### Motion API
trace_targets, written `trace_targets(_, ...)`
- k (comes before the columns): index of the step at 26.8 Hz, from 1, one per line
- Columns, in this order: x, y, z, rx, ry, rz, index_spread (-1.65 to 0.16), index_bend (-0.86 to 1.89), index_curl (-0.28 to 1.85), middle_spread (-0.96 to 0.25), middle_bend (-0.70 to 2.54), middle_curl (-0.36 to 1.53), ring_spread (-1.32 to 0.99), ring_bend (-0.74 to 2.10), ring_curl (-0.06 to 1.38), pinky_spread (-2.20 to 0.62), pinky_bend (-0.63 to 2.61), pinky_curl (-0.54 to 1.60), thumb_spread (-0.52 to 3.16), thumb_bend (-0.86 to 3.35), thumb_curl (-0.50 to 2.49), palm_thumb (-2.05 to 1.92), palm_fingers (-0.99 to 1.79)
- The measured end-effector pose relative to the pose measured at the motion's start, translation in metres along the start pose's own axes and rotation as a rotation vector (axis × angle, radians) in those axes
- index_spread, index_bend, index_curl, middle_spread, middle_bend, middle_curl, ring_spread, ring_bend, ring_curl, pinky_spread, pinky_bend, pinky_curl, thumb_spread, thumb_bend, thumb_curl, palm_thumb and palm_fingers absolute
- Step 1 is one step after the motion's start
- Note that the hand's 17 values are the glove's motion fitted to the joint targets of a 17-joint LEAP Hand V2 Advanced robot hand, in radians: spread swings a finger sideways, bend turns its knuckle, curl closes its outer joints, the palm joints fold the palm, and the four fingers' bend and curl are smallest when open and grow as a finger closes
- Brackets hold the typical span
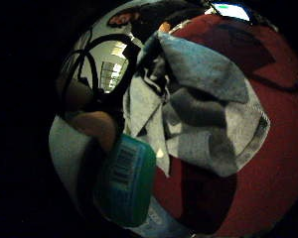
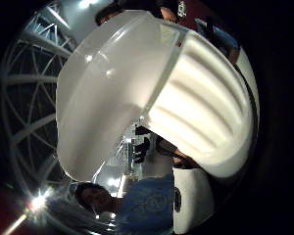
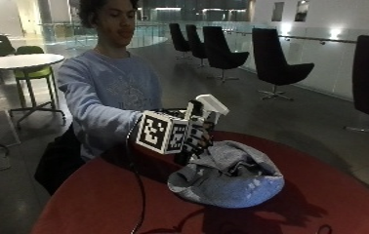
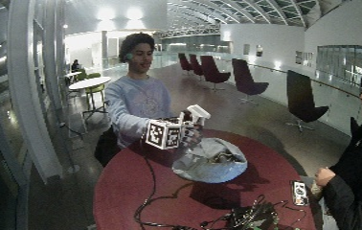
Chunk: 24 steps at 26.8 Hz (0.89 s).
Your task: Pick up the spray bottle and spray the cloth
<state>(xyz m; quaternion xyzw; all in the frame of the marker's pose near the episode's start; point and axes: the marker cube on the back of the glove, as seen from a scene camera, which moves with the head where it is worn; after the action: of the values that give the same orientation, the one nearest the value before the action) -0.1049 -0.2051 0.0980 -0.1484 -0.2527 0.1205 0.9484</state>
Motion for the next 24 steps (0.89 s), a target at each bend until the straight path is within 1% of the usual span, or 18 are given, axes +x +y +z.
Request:
trace_targets(5, 0.007, -0.003, 0.007, -0.080, 0.027, 0.123, -0.21, 0.15, 0.42, -0.06, 0.20, 0.47, -0.04, 0.57, 0.42, 0.15, 0.25, 0.34, 0.73, -0.03, 0.61, 0.93, 1.17)
trace_targets(10, 0.013, -0.005, 0.012, -0.131, 0.058, 0.207, -0.20, 0.15, 0.43, -0.05, 0.22, 0.47, -0.04, 0.56, 0.42, 0.15, 0.25, 0.34, 0.74, -0.03, 0.61, 0.93, 1.17)
trace_targets(24, 0.026, -0.007, 0.019, -0.180, 0.131, 0.261, -0.19, 0.15, 0.43, -0.04, 0.26, 0.49, -0.03, 0.57, 0.42, 0.12, 0.25, 0.35, 0.77, -0.03, 0.61, 0.92, 1.19)
